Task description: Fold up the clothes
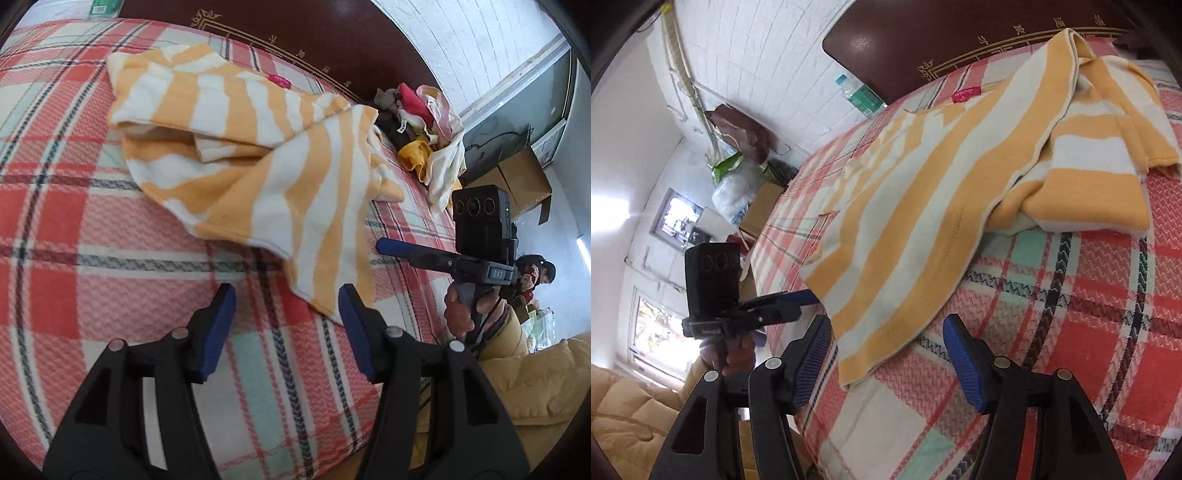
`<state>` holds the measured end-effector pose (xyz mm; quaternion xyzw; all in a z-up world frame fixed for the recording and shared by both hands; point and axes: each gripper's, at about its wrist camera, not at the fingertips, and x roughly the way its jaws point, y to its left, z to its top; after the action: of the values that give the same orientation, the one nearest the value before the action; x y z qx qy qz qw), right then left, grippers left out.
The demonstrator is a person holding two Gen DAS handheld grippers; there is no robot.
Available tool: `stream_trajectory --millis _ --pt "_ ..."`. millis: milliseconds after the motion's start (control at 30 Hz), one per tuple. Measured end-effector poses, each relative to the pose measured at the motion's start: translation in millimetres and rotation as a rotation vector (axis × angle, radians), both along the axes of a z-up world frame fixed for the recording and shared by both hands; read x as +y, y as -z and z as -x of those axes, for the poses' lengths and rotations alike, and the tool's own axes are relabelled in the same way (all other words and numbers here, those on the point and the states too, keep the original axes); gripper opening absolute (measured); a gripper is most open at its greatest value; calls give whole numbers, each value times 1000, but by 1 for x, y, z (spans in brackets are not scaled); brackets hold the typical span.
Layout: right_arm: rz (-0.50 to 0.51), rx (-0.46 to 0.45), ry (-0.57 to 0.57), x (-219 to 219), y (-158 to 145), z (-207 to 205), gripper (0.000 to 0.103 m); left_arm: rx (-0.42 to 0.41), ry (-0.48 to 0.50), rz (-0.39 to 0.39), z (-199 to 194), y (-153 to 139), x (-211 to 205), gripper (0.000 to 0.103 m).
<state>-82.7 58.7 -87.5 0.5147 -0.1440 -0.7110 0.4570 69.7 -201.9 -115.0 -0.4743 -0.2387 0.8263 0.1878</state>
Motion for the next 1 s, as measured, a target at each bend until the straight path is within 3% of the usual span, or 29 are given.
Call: stream_trajectory --millis 167,200,233,267,333,433,567,800,1000 --pt "14 9 19 2 -5 -7 65 0 3 -50 26 4 21 57" --pt "16 11 24 4 -6 -8 65 -11 8 -48 31 4 24 39" --pt "18 13 29 6 -6 -10 67 -22 14 -47 35 5 27 12" --pt "20 14 34 7 -7 -12 67 -39 12 -52 40 6 28 8" --pt "15 14 41 9 -9 -14 67 -63 -15 -101 45 8 21 8" --pt "36 -1 32 8 -7 -15 67 -72 -46 -264 49 5 4 8" --pt "86 -28 9 1 -2 -14 68 -39 -61 -372 56 -15 -11 8" --pt "177 -80 -20 -20 5 5 69 -31 -99 -515 82 -34 -36 8" --pt "221 -43 -34 -42 -8 34 69 -14 -142 -525 96 -44 -57 8"
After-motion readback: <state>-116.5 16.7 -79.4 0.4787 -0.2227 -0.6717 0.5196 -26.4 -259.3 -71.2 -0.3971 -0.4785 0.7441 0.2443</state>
